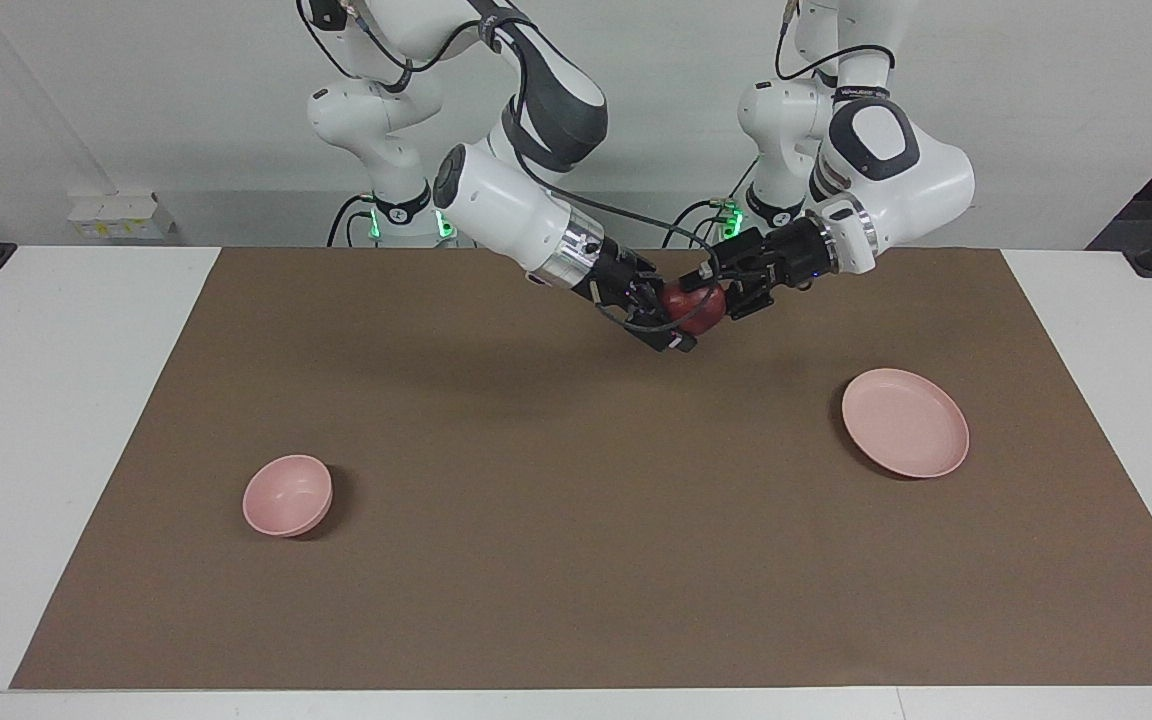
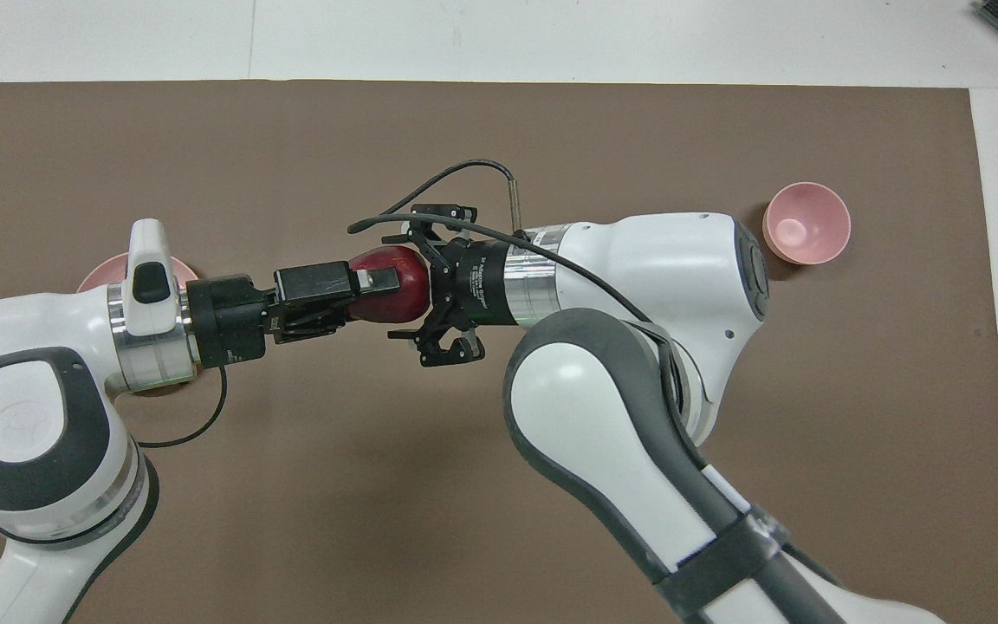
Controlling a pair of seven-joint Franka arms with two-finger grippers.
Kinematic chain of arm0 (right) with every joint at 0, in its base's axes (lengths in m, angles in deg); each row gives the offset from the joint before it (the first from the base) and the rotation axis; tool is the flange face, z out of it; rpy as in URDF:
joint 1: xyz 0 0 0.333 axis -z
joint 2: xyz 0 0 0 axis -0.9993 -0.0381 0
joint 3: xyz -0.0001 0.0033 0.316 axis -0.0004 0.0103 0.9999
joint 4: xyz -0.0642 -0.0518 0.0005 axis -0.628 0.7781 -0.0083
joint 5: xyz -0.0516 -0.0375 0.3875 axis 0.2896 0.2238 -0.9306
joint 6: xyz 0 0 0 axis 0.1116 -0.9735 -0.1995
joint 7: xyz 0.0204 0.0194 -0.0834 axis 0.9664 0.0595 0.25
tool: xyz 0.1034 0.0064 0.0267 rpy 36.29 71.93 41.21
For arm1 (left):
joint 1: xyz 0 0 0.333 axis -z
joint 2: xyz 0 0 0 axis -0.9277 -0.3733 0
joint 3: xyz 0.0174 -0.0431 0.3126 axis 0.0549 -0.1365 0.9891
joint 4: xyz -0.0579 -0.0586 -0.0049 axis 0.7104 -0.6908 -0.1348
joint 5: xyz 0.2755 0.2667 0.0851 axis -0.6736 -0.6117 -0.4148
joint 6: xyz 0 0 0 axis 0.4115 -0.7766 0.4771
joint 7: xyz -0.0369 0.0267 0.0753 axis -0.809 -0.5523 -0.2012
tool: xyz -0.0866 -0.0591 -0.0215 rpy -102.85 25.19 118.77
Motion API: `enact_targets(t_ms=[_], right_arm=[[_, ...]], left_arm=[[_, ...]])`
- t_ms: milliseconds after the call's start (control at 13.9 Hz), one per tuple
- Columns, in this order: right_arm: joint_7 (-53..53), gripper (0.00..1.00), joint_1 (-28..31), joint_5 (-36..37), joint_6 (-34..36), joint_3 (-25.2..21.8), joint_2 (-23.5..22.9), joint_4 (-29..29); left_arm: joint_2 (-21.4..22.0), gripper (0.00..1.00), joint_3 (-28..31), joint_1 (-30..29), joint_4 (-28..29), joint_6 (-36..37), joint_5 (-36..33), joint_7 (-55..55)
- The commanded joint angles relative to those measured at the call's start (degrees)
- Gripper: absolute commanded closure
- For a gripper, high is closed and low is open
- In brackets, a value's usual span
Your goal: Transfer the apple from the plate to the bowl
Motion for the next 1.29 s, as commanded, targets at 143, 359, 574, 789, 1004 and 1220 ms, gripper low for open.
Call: enact_targets(t_ms=[143,359,574,789,1004,1220], right_arm=[[2.3,0.0,-0.6,-1.4,-0.8,0.1,-0.4,0.8],[1.1,1.0,-0.7,-1.1,-1.0,0.1,0.0,0.9],[1.0,1.0,-0.7,-1.0,-1.6,0.1,0.0,0.9],[1.0,1.0,-0.7,-1.3,-1.7,0.1,0.0,0.9],[0.8,1.0,-0.7,-1.3,-1.7,0.1,0.0,0.9],[-0.1,1.0,-0.3,0.0,-1.7,-0.3,0.0,0.6]], left_arm=[[1.8,1.0,-0.2,1.2,1.5,-1.5,1.4,-0.2],[1.7,1.0,-0.4,1.2,1.5,-1.5,1.2,-0.9],[1.7,1.0,-0.4,1.2,1.5,-1.5,1.0,-1.5],[1.4,0.86,-0.4,1.2,1.3,-1.5,0.5,-2.1],[1.1,0.23,-0.6,1.5,0.4,-1.5,-2.3,-2.2],[0.9,0.0,-0.6,1.5,0.0,-1.5,-6.0,-2.2]])
